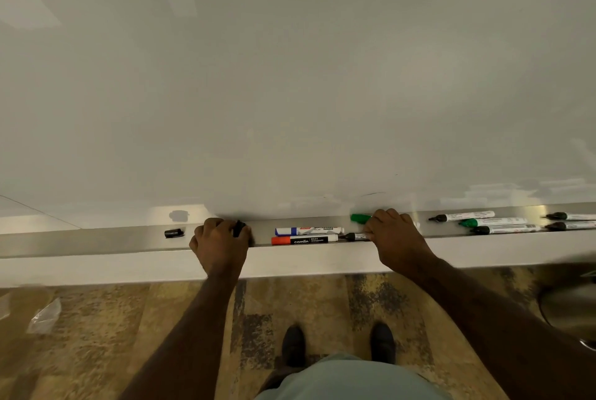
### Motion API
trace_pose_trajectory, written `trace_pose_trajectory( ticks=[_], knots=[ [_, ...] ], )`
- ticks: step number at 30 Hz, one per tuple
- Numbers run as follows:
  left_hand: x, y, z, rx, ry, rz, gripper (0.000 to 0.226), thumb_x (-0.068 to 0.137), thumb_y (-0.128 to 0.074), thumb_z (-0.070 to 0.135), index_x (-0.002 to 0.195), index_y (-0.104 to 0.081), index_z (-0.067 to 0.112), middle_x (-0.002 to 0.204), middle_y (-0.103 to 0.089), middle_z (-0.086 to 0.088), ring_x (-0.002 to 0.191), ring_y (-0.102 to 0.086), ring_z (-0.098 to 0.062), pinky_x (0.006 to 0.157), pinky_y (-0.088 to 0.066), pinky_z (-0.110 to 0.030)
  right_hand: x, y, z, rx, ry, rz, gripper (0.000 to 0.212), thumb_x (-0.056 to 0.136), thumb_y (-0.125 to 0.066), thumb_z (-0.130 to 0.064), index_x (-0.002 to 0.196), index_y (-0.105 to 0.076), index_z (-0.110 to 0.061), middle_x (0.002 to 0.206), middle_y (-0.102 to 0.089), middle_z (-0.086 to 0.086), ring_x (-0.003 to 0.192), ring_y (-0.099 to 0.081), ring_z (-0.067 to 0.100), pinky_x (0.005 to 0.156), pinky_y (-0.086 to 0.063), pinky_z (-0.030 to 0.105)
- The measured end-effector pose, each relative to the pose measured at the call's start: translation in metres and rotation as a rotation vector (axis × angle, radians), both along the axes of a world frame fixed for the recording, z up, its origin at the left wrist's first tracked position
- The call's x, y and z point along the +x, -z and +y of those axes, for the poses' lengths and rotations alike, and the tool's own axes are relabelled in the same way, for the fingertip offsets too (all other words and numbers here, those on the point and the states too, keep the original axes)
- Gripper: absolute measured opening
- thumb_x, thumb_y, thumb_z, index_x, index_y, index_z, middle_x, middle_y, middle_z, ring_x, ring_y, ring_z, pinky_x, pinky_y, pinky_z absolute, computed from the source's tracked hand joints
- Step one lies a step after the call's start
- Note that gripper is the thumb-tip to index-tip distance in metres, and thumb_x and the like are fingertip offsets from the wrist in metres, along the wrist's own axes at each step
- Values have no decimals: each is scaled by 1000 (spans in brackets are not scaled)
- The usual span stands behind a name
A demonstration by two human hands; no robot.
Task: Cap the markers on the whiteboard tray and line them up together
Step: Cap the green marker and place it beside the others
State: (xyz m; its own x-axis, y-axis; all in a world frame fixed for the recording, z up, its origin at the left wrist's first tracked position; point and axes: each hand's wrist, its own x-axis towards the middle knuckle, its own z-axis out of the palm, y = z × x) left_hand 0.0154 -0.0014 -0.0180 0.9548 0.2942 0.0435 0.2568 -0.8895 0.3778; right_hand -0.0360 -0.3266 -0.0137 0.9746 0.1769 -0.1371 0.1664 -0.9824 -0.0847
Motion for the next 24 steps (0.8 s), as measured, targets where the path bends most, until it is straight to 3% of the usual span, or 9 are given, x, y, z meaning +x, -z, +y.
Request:
trace_pose_trajectory(
  ticks=[6, 12, 18, 20, 22, 24],
  knots=[
    [-7, -6, -7, -76, -3, -103, 27, 79, -70, 33, 95, -73, 12, 106, -67, -10, 104, -54, -33, 92, -35, -43, -6, 1, -1, -26, -38, -26, 30, 84, -47, -9, 114, -51, -15, 114, -54, 5, 101, -47, 23, 88, -37, 35],
    [-15, -11, -16, -125, 90, -160, 26, 83, -68, 33, 100, -70, 14, 102, -71, -7, 102, -57, -31, 91, -36, -44, -14, 10, -6, 68, -13, -14, 25, 92, -44, -20, 117, -51, -18, 118, -52, 1, 106, -45, 20, 93, -36, 36],
    [-20, -11, -34, -124, 229, -78, 29, 85, -66, 36, 108, -67, 18, 105, -71, -2, 99, -60, -24, 94, -37, -45, -13, 10, -8, 196, 44, -37, 19, 94, -44, -19, 112, -50, -19, 111, -54, 0, 100, -47, 18, 90, -34, 34],
    [-21, -12, -40, -182, 277, -62, 28, 86, -67, 32, 109, -66, 18, 105, -70, -2, 92, -61, -19, 87, -44, -36, -13, 4, -5, 235, 60, -95, 19, 93, -45, -17, 111, -51, -19, 106, -57, 2, 96, -51, 21, 87, -35, 36],
    [-21, -16, -47, -341, 337, -11, 25, 86, -68, 26, 110, -66, 18, 103, -67, 1, 83, -60, -9, 74, -47, -18, -11, -3, 2, 279, 64, -147, 19, 94, -45, -19, 111, -52, -20, 105, -58, 3, 94, -54, 23, 85, -38, 40],
    [-20, -21, -54, -479, 399, 52, 24, 85, -69, 21, 109, -68, 20, 100, -65, 6, 80, -61, -3, 69, -48, -10, -7, -11, 12, 314, 80, -155, 21, 94, -45, -24, 114, -53, -24, 108, -58, 2, 96, -53, 23, 82, -40, 44]
  ],
)
